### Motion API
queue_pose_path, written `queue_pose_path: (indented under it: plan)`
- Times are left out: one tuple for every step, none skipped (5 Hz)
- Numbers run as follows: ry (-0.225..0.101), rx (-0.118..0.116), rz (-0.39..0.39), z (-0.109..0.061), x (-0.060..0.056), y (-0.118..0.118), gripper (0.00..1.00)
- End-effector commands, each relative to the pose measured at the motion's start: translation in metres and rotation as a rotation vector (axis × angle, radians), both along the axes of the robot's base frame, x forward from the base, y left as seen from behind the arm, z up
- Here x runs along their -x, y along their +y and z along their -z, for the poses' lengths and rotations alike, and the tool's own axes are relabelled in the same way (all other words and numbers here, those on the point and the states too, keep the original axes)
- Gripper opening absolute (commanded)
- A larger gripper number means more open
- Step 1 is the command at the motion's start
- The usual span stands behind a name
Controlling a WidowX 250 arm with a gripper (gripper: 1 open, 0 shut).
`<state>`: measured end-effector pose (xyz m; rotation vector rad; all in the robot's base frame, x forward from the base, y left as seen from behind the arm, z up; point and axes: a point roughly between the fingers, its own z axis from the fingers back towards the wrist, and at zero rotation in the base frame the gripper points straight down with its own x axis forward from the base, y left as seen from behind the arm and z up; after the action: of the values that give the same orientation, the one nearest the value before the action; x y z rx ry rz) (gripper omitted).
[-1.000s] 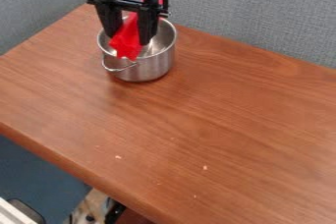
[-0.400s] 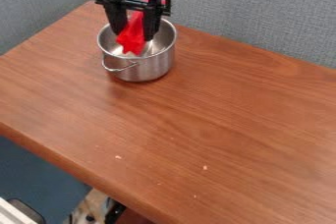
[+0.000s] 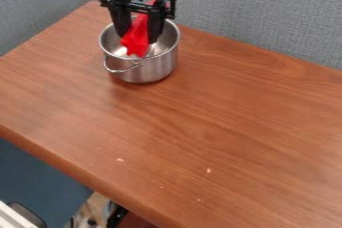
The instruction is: Put the red object in the metal pot
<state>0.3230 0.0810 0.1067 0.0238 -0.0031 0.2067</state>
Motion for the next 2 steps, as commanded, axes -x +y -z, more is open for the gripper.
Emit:
queue_pose_path:
  plan:
    - [-0.052, -0.024, -0.003, -0.0142, -0.0112, 0.0048, 0.00]
    - [-0.046, -0.030, -0.003, -0.0118, -0.0140, 0.0058, 1.00]
